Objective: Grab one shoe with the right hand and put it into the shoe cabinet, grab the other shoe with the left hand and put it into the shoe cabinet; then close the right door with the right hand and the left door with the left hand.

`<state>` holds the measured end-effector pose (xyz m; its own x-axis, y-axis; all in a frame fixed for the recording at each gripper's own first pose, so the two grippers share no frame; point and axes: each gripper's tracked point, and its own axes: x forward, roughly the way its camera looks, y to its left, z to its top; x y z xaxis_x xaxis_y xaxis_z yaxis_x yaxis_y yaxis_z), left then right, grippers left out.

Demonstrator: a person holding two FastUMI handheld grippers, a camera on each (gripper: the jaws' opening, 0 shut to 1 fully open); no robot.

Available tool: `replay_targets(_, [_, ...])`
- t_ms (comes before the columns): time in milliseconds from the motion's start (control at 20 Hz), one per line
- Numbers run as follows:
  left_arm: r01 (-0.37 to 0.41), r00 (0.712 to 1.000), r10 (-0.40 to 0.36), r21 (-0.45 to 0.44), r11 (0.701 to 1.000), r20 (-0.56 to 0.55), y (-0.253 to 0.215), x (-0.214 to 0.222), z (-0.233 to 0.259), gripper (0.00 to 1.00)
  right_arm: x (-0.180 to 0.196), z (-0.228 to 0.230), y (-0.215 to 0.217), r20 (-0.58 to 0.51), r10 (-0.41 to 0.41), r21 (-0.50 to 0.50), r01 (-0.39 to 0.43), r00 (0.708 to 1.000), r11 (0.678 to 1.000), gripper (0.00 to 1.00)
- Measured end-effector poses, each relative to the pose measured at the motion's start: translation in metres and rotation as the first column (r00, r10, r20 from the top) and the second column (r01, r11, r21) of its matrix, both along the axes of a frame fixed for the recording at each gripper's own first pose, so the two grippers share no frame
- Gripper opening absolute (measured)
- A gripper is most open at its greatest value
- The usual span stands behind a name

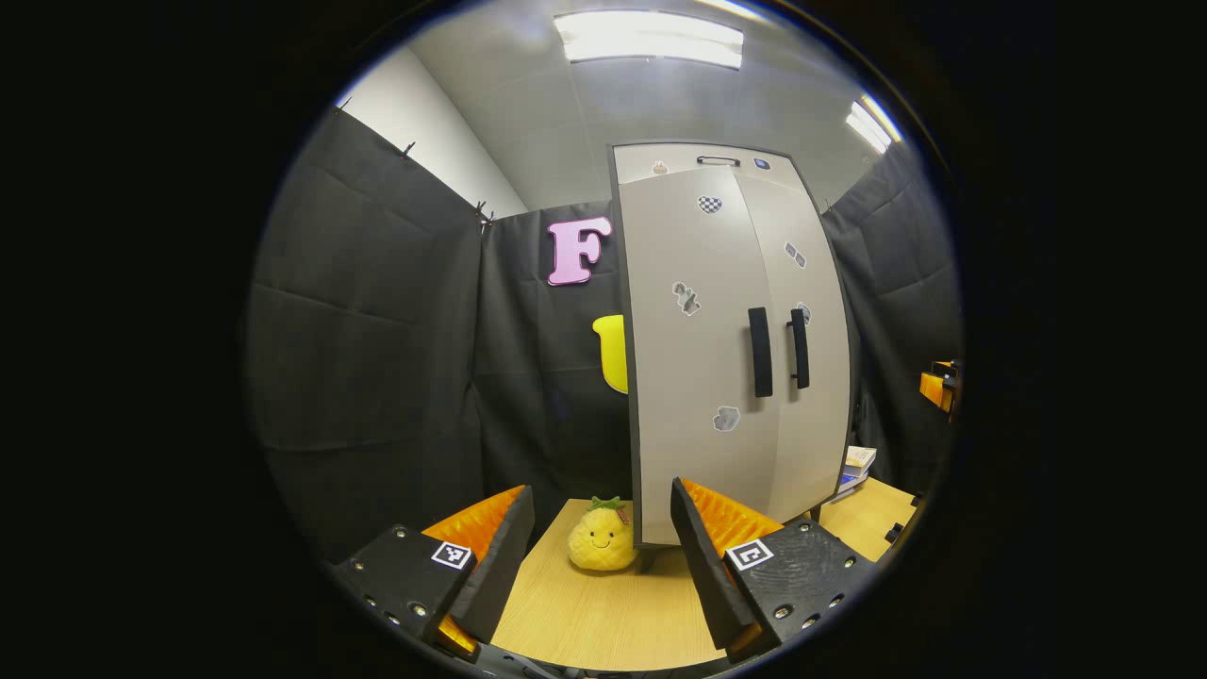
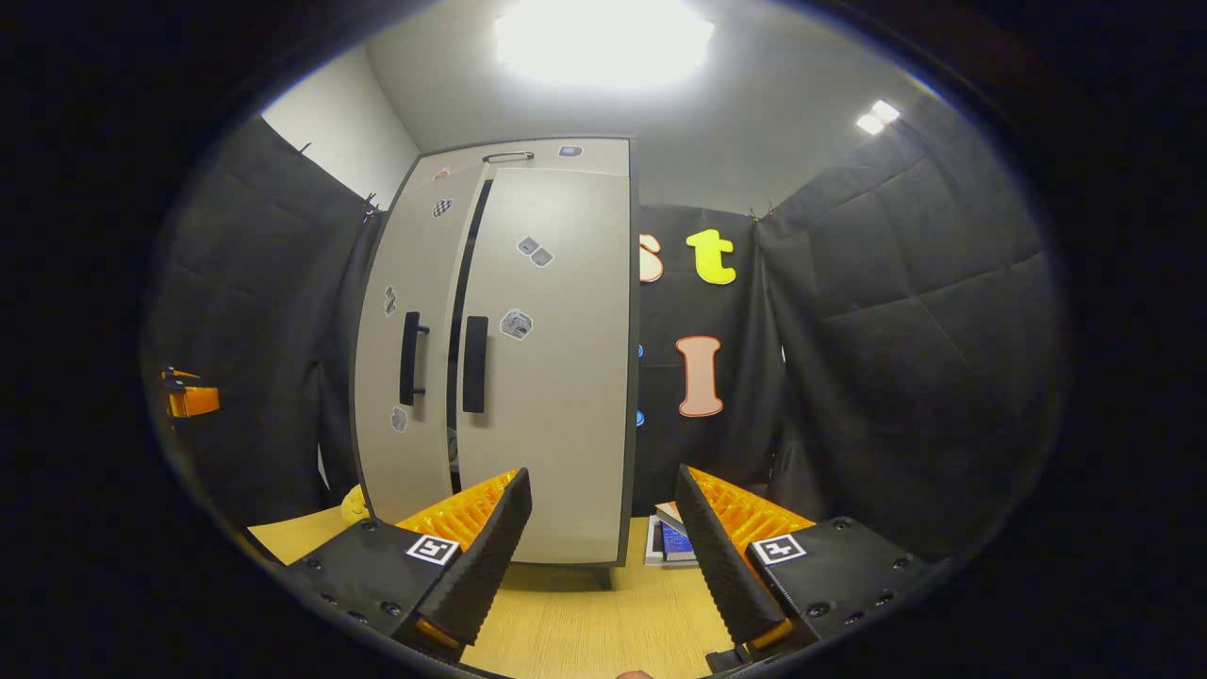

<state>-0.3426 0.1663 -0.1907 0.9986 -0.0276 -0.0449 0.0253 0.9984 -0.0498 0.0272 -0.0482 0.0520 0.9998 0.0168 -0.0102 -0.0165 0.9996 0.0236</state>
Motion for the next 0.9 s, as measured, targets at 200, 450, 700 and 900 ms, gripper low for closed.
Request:
replay_targets(200, [-0.012, 1.000, 0.012, 0.010, 1.000, -0.013, 0.000, 0.001, -0.004, 0.78, 0.002, 0.000, -0.001, 0.002, 0.003, 0.000, -0.003, 1.000, 1.000, 0.97])
replay_targets(450, [-0.016, 1.000, 0.016, 0.021, 1.000, -0.010, -0.004, 0.003, -0.005, 0.78, 0.002, -0.001, -0.004, 0.002, 0.002, -0.001, -0.002, 1.000, 1.000, 0.96])
replay_targets(700, [-0.016, 1.000, 0.016, 0.023, 1.000, -0.011, -0.003, 0.003, -0.005, 0.80, 0.005, 0.000, -0.007, 0.000, -0.002, -0.007, 0.002, 1.000, 1.000, 0.95])
replay_targets(900, [-0.010, 1.000, 0.010, 0.026, 1.000, -0.008, -0.005, 0.004, -0.006, 0.81, 0.007, 0.001, -0.010, 0.002, -0.005, -0.006, 0.005, 1.000, 1.000, 0.96])
